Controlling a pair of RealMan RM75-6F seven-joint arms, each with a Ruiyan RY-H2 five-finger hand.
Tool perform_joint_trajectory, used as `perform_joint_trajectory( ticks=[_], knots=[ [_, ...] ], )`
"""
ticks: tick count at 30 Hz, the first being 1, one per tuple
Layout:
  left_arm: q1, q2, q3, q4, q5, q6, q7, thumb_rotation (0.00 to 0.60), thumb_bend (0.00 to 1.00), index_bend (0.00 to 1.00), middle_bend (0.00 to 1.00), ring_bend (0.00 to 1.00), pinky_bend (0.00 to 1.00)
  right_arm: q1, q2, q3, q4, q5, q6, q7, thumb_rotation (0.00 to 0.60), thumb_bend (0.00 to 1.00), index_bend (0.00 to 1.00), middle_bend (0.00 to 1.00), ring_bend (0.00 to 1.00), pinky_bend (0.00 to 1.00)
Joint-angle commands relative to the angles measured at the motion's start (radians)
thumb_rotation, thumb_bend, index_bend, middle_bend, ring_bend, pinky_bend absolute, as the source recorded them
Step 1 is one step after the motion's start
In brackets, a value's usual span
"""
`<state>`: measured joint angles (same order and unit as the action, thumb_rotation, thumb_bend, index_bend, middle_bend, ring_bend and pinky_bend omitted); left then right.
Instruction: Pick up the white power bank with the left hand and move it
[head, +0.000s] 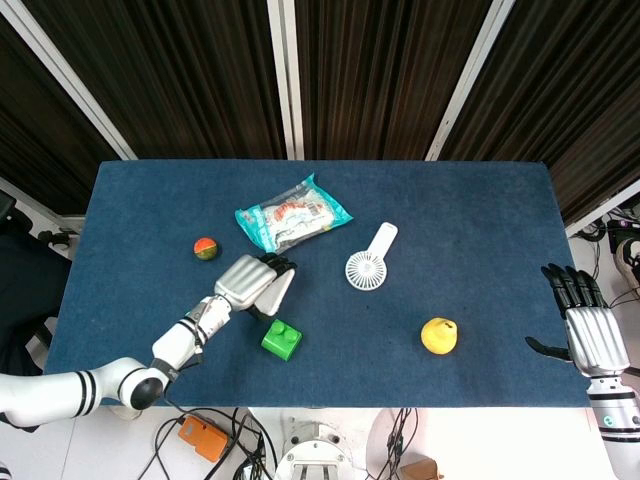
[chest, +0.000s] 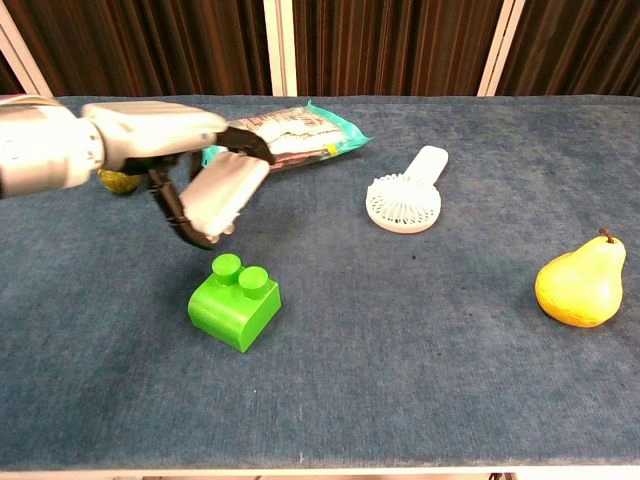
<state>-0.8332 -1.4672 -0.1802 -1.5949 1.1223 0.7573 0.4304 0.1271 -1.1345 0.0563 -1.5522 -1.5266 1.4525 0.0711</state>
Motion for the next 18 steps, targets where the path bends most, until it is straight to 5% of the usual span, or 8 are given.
perform_joint_trajectory(
  ticks=[1,18],
  knots=[
    [-0.055,-0.036,-0.014,0.051,-0.027,-0.036,0.031,0.6,0.03,0.33,0.39,0.34,0.44,-0.003,-0.001,-0.001,0.003,0.003,0.002,0.003,0.6,0.13,0.0,0.11,0.0,0.08],
    [-0.184,-0.059,0.079,0.171,0.024,-0.126,0.108,0.6,0.03,0.33,0.31,0.24,0.34,-0.01,-0.007,-0.003,0.009,0.001,0.004,0.007,0.6,0.13,0.0,0.11,0.0,0.08]
  ],
)
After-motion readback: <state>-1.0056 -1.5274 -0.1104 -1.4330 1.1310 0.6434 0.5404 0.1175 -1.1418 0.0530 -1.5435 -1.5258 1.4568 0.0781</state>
